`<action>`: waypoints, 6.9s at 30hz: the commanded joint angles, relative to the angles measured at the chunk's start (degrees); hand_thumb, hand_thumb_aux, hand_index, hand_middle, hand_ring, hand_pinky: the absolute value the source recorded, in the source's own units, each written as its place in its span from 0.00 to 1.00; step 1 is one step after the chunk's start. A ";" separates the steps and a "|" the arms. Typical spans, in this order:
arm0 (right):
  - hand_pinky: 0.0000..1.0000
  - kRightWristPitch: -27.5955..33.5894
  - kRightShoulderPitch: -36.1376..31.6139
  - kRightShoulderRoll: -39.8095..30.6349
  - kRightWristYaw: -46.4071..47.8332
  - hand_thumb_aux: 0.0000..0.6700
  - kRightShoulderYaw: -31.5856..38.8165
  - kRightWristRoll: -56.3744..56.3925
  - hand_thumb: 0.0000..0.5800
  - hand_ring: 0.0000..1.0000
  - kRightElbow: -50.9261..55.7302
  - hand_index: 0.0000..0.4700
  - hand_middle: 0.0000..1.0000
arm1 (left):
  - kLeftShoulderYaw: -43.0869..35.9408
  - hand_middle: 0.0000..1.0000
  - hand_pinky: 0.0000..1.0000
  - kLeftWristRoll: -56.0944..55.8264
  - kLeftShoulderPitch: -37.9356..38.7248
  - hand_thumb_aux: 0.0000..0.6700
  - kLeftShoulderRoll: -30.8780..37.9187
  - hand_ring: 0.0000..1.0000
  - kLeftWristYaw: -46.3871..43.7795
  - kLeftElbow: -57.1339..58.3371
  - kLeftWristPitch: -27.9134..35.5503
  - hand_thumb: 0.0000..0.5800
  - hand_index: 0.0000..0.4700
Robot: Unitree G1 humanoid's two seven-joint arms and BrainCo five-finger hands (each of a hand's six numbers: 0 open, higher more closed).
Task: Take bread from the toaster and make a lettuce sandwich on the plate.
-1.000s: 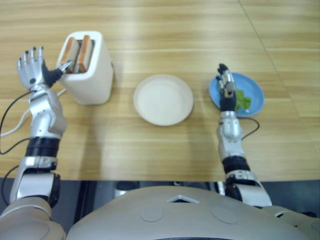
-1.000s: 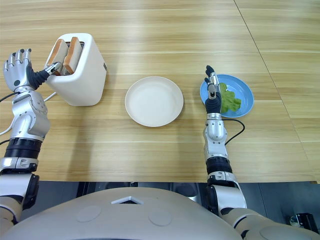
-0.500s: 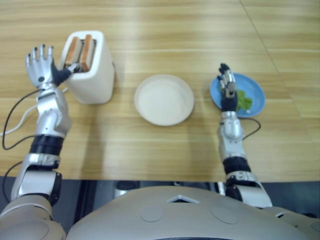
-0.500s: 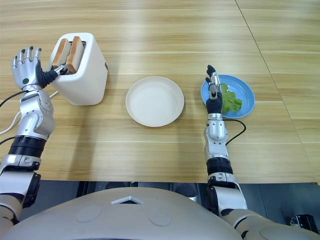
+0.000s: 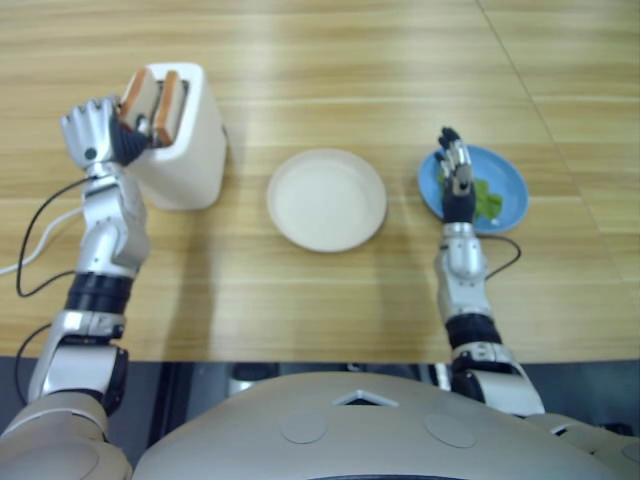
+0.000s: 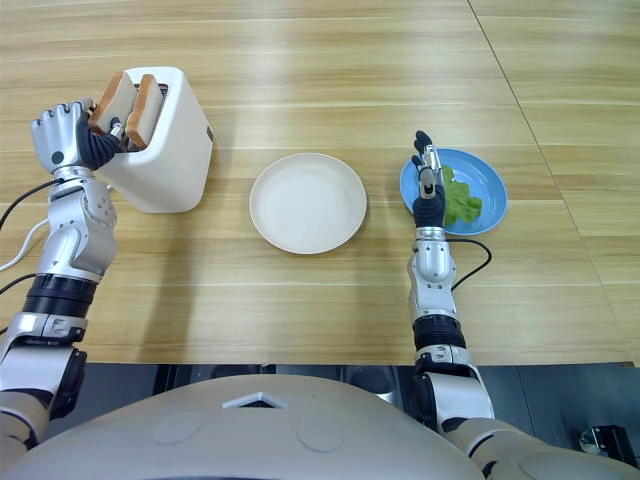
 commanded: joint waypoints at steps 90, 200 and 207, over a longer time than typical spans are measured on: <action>0.00 29.74 -20.63 -42.09 -35.20 0.00 39.63 -72.45 0.00 0.00 29.93 0.00 0.00 | -15.09 0.00 0.00 -2.24 5.62 0.00 -18.77 0.00 -0.43 -2.89 -28.55 0.00 0.00; 0.00 27.84 -6.79 -29.27 -11.95 0.00 39.57 -64.52 0.00 0.00 -25.35 0.00 0.00 | -4.48 0.00 0.00 -19.86 4.48 0.00 -21.37 0.00 -2.12 5.61 -37.51 0.00 0.00; 0.00 29.66 -3.99 -31.84 -8.53 0.00 32.14 -61.21 0.00 0.00 -36.63 0.00 0.00 | -0.63 0.00 0.00 -6.95 8.68 0.00 -17.47 0.00 1.37 -15.83 -33.29 0.00 0.00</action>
